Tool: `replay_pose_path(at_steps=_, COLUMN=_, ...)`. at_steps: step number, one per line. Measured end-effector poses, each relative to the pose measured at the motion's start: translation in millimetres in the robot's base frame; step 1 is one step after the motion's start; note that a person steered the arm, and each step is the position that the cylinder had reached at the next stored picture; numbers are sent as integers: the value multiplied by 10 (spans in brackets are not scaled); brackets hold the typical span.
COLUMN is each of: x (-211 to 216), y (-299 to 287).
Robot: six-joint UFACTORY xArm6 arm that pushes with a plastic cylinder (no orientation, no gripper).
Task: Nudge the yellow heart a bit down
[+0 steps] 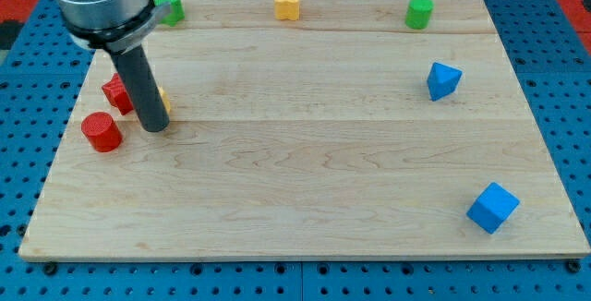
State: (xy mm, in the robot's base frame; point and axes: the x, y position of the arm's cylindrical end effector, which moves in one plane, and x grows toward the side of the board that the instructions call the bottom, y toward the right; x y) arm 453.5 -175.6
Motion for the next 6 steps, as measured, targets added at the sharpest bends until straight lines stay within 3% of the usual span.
replay_pose_path(at_steps=1, x=-128, y=582)
replay_pose_path(at_steps=2, x=-566, y=1196)
replay_pose_path(at_steps=3, x=-1333, y=1325)
replay_pose_path(at_steps=4, x=-1789, y=2238)
replay_pose_path(at_steps=5, x=-2379, y=2085)
replay_pose_path(at_steps=6, x=-2500, y=1942)
